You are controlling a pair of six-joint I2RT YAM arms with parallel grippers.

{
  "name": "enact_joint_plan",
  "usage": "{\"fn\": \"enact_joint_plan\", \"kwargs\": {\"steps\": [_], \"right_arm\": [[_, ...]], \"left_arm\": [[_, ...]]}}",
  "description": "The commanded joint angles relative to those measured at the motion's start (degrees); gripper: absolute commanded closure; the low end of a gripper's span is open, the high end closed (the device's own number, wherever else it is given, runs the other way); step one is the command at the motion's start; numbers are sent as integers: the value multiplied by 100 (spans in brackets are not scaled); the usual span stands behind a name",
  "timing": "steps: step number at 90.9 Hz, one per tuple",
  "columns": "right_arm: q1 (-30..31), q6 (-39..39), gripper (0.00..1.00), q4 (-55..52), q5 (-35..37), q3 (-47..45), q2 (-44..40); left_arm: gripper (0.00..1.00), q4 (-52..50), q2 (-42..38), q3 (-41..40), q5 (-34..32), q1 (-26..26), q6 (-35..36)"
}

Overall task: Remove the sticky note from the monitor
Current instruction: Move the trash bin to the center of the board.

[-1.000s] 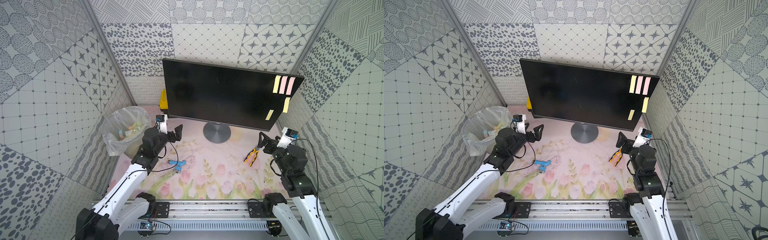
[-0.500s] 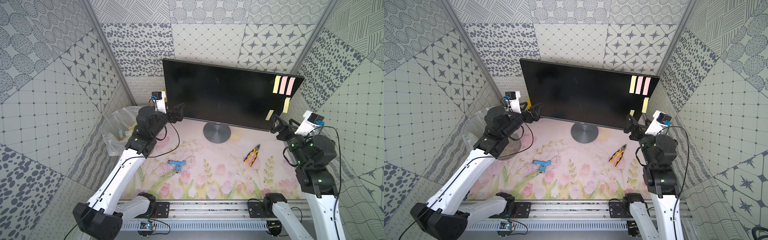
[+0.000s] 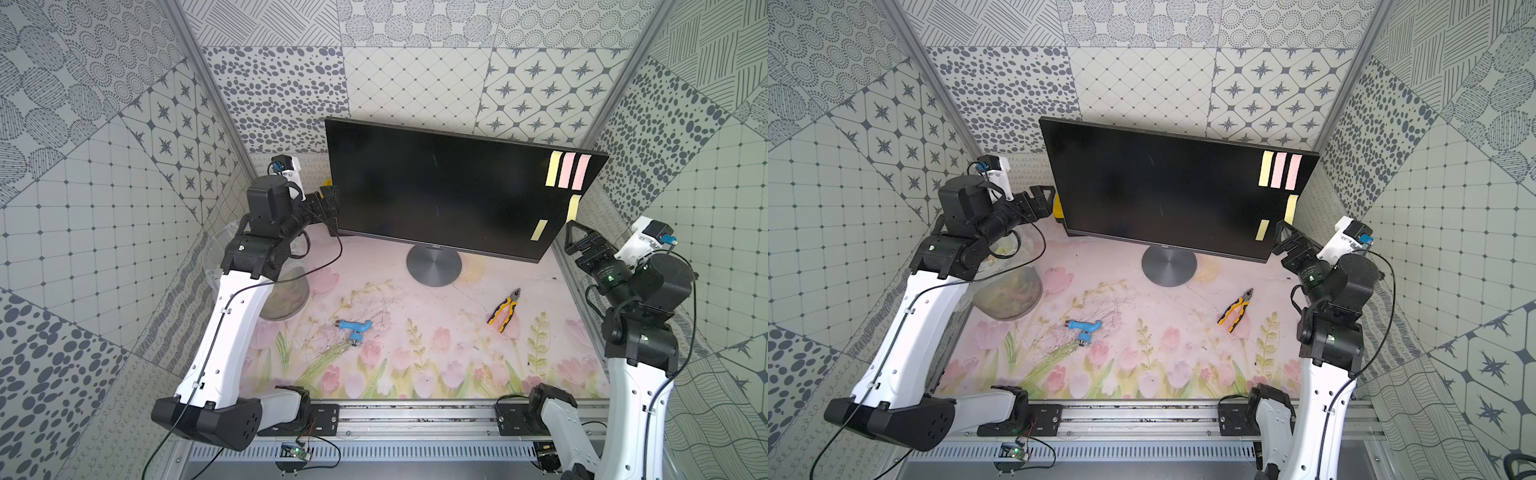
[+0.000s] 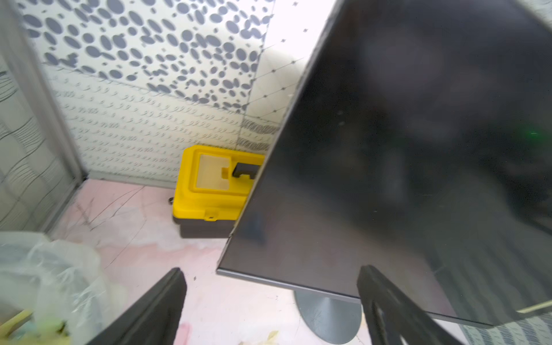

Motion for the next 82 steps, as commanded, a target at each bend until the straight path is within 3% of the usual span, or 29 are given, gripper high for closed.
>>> {"fn": "enact_joint_plan", "kwargs": {"steps": [1, 24, 41, 62, 82], "right_arm": [[-39, 414, 3, -174, 300, -28, -119], [-32, 422, 3, -315, 854, -20, -185], [-35, 359, 3, -306, 903, -9, -174], [-35, 463, 3, -312, 917, -77, -240], [-35, 498, 3, -306, 926, -133, -280]], "left_arm": [[8, -2471, 265, 324, -1219, 351, 131], [7, -3064, 513, -5, -1483, 1193, 505], [13, -2961, 752, -3, -750, 1193, 627], [41, -3186, 1138, 73, -941, 1198, 827], [54, -3186, 1246, 37, -667, 1106, 949]]}}
